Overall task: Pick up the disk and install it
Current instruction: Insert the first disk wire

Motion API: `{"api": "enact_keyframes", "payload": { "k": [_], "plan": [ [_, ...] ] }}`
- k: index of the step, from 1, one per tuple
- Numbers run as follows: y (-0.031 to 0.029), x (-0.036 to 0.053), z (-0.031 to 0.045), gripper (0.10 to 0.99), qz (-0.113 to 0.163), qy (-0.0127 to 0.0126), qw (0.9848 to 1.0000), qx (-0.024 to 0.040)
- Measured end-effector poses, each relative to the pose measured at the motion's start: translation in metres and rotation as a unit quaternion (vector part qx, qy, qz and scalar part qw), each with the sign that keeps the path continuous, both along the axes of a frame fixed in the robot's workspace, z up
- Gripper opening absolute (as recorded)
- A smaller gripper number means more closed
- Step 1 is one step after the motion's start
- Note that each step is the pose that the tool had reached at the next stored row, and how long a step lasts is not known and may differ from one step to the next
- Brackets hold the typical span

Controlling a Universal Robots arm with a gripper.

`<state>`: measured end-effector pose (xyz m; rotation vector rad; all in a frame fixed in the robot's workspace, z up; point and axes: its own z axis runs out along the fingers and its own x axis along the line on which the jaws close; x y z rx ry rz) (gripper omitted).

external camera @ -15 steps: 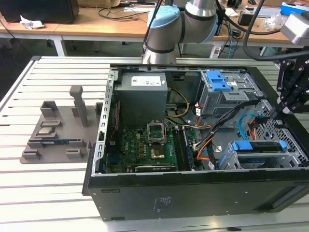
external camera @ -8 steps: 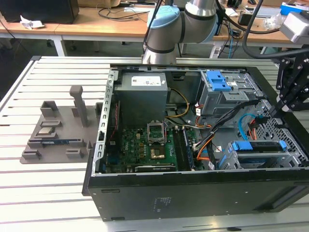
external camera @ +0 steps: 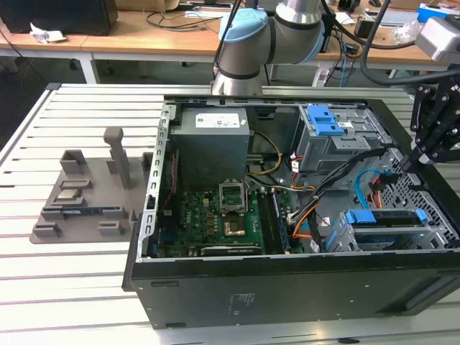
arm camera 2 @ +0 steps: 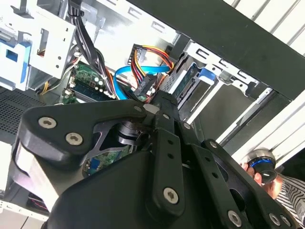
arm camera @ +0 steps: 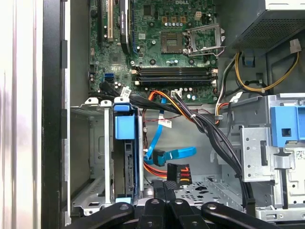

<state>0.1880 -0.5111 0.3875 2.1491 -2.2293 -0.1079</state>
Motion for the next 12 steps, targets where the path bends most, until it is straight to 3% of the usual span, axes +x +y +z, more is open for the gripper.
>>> {"api": "enact_keyframes", "payload": {
  "k": [9, 12],
  "plan": [
    [0.0079, 0.0012, -0.0069, 0.106, 0.000, 0.0000, 1.0000, -0.0008],
    [0.0103, -0.0028, -0.0111, 0.106, 0.000, 0.0000, 1.0000, -0.0051]
  ]
}}
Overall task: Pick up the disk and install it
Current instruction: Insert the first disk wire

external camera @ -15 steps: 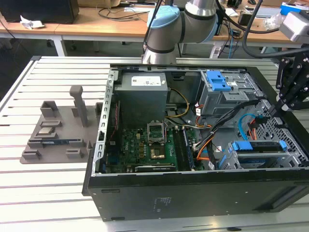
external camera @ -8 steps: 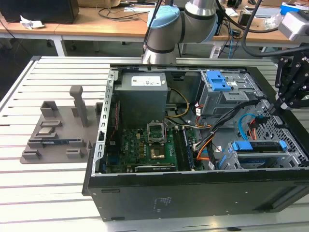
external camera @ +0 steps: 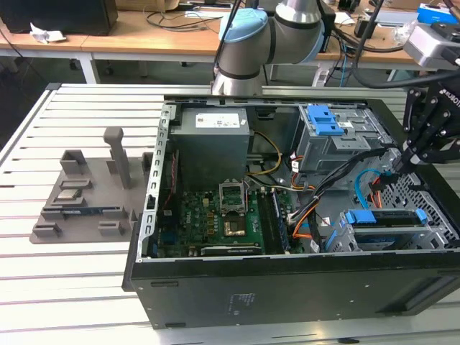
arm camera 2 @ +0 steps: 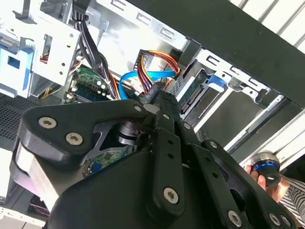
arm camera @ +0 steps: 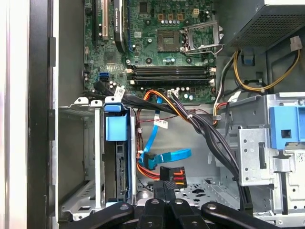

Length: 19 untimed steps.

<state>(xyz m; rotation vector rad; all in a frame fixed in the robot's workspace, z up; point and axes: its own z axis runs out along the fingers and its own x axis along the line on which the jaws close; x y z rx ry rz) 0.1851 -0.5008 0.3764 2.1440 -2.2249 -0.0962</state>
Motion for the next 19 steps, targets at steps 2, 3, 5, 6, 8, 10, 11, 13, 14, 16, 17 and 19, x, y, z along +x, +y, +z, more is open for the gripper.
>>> {"api": "enact_keyframes", "payload": {
  "k": [2, 3, 5, 6, 8, 10, 11, 13, 14, 16, 17, 19],
  "plan": [
    [0.0025, -0.0006, -0.0012, 0.106, 0.000, 0.0000, 1.0000, -0.0005],
    [0.0043, -0.0007, -0.0017, 0.106, 0.000, 0.0000, 1.0000, -0.0007],
    [0.0067, -0.0008, -0.0029, 0.106, 0.000, 0.0000, 1.0000, -0.0014],
    [0.0067, -0.0008, -0.0029, 0.106, 0.000, 0.0000, 1.0000, -0.0015],
    [0.0068, -0.0008, -0.0029, 0.106, 0.000, 0.0000, 1.0000, -0.0016],
    [0.0068, -0.0008, -0.0029, 0.114, 0.000, 0.0000, 1.0000, -0.0016],
    [0.0068, -0.0008, -0.0029, 0.235, 0.000, 0.0000, 1.0000, -0.0016],
    [0.0068, -0.0008, -0.0029, 0.361, 0.000, 0.0000, 1.0000, -0.0016],
    [0.0068, -0.0008, -0.0033, 0.361, 0.000, 0.0000, 1.0000, -0.0019],
    [0.0068, -0.0015, -0.0058, 0.361, 0.000, 0.0000, 1.0000, -0.0066],
    [0.0068, -0.0017, -0.0075, 0.361, 0.000, 0.0000, 1.0000, -0.0077],
    [0.0068, -0.0020, -0.0112, 0.361, 0.000, 0.0000, 1.0000, -0.0089]
  ]
}}
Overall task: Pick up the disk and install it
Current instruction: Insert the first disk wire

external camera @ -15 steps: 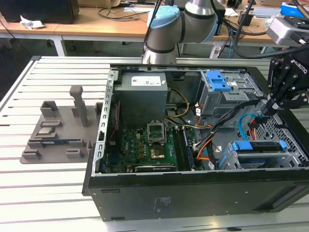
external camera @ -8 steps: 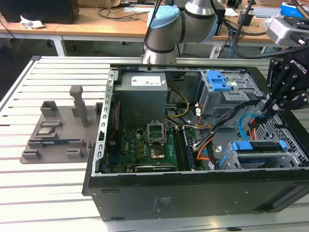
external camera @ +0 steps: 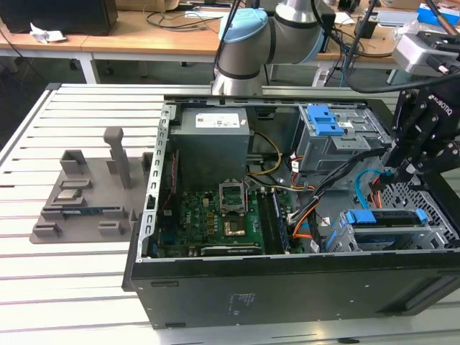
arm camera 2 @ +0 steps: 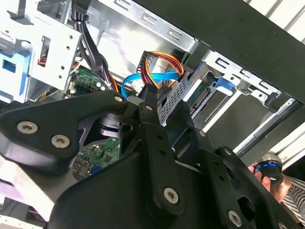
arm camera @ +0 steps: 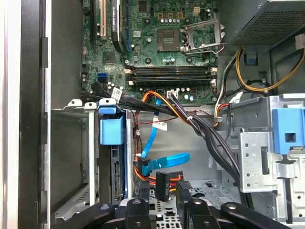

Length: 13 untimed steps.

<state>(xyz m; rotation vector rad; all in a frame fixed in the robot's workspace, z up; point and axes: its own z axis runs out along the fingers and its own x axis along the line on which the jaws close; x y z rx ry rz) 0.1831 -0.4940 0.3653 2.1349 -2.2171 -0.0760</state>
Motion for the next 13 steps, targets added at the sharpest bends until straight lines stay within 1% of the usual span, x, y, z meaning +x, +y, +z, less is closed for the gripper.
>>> {"api": "enact_keyframes", "payload": {
  "k": [4, 7, 10, 12, 13],
  "plan": [
    [0.0001, -0.0004, -0.0086, 0.361, 0.000, 0.0000, 1.0000, -0.0029],
    [0.0000, -0.0007, -0.0107, 0.361, 0.000, 0.0000, 1.0000, -0.0043],
    [-0.0001, -0.0008, -0.0110, 0.361, 0.000, 0.0000, 1.0000, -0.0052],
    [-0.0001, -0.0008, -0.0110, 0.345, 0.000, 0.0000, 1.0000, -0.0056],
    [-0.0001, -0.0008, -0.0110, 0.282, 0.000, 0.0000, 1.0000, -0.0057]
  ]
}}
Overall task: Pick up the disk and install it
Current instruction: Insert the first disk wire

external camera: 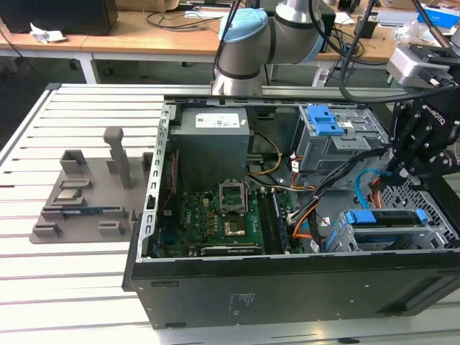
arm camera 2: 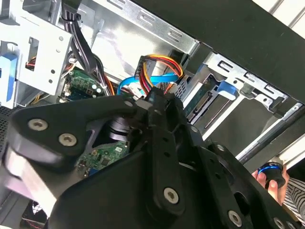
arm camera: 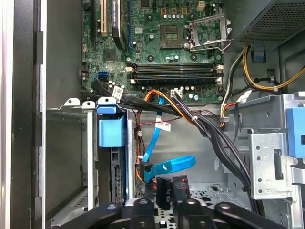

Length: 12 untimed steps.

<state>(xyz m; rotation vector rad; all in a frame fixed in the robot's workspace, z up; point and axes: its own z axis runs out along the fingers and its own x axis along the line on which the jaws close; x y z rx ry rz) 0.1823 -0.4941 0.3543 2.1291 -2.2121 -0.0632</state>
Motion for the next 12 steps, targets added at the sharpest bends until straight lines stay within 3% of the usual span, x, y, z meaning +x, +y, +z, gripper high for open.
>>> {"api": "enact_keyframes", "payload": {
  "k": [2, 10, 12],
  "plan": [
    [0.0000, 0.0000, 0.0000, 0.173, 0.000, 0.0000, 1.0000, -0.0003],
    [0.0000, 0.0000, 0.0000, 0.173, 0.000, 0.0000, 1.0000, -0.0014],
    [-0.0038, 0.0000, 0.0000, 0.173, 0.000, 0.0000, 1.0000, -0.0014]
  ]
}}
